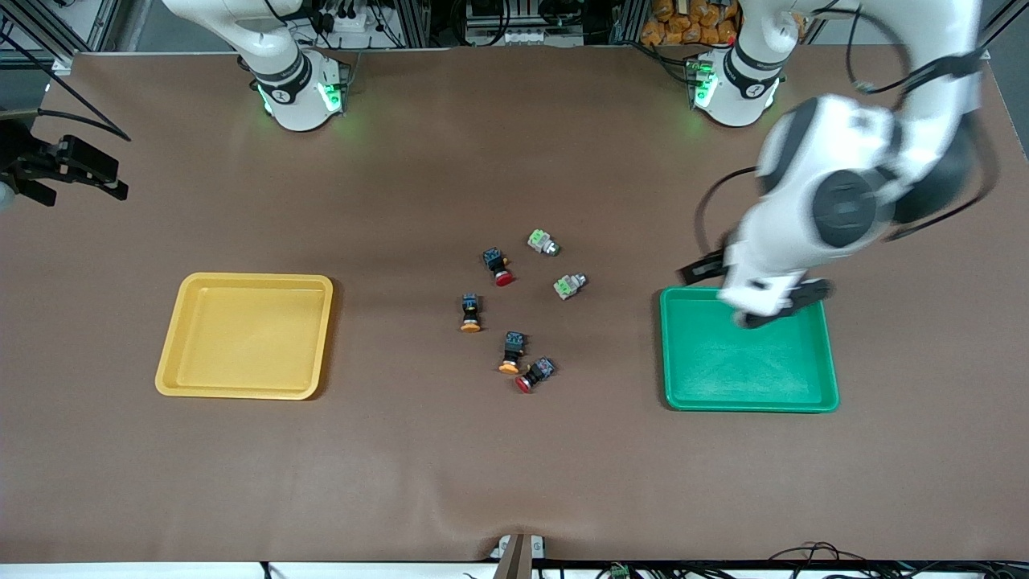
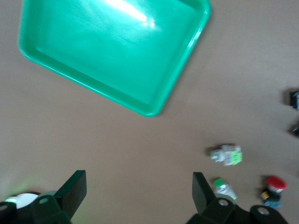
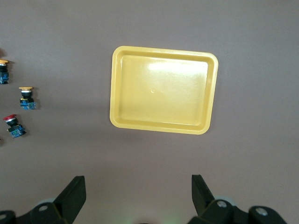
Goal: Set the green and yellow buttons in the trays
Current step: 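Move the left gripper over the green-capped button beside the green tray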
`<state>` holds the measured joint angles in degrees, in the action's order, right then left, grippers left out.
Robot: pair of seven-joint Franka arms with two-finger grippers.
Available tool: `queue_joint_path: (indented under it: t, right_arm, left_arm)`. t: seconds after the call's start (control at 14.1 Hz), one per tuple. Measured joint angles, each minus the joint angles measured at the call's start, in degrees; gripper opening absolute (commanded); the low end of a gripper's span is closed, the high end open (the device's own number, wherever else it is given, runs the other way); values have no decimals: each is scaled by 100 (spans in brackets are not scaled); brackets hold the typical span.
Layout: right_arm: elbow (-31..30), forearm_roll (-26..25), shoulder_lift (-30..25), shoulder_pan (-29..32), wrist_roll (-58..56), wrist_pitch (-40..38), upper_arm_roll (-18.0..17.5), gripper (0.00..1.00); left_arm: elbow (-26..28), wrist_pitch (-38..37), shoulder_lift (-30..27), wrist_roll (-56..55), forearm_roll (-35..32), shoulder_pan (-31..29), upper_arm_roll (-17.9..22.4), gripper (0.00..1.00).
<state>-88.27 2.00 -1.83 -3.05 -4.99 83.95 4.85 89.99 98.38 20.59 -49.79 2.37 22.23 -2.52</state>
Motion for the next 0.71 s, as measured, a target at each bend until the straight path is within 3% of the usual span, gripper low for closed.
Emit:
queue_joint_path:
  t: [0.43,0.71]
  right_arm:
    - [-1,2,0,7,0,-1,-1,100]
    - [-1,3,0,7,0,-1,-2,100]
  left_arm:
    - [7,1209,1004,-1661,1,807,-14,100]
    - [23,1739,1363,-2345,1,1083,-13,100]
